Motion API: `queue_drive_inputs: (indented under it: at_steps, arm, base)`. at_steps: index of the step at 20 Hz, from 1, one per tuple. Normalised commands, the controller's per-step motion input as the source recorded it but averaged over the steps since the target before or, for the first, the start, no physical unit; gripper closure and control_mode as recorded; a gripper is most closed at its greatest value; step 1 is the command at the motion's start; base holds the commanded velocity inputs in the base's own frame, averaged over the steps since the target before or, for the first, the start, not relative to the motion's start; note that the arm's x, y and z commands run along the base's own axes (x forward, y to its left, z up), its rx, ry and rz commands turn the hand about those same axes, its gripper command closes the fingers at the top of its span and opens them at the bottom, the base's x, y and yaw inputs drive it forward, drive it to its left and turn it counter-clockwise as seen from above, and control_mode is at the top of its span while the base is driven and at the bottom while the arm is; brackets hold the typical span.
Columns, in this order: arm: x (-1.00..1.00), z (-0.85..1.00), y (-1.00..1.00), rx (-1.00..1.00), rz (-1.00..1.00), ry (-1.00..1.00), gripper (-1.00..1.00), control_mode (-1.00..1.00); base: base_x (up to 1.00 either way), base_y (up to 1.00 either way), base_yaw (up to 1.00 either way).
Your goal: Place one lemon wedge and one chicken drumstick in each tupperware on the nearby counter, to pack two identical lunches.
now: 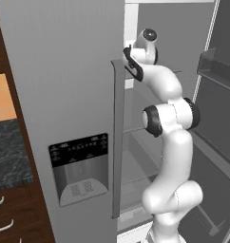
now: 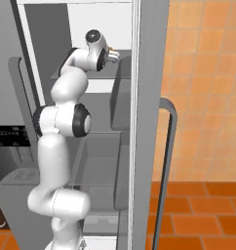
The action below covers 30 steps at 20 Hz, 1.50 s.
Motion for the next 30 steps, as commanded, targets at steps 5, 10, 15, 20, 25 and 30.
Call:
queue_drive_inputs:
  at_steps: [5,10,15,20,25,30]
  arm:
    - [0.35,-0.36,0.04,-0.03,0.0,0.03,1.0,-1.0]
    - [0.0,-0.47,0.0,-0.09,0.0,-0.05,1.0,-1.0]
    - [-0.2,-0.36,-0.01,-0.09,0.0,-0.18,1.0,-1.0]
    - [-0.92,0.19,-0.11,0.0,0.0,-0.01,1.0,-1.0]
    - [-1.0,0.14,-0.22,0.0,0.0,-0.02,1.0,-1.0]
    - [-1.0,0.12,-0.19,0.0,0.0,-0.02,1.0,-1.0]
  base:
    - [0.0,0.0,0.0]
    - [0.0,0.0,0.0]
    - [0.0,0.0,0.0]
    - [0.0,0.0,0.0]
    - [0.0,0.0,0.0]
    - [0.0,0.0,0.0]
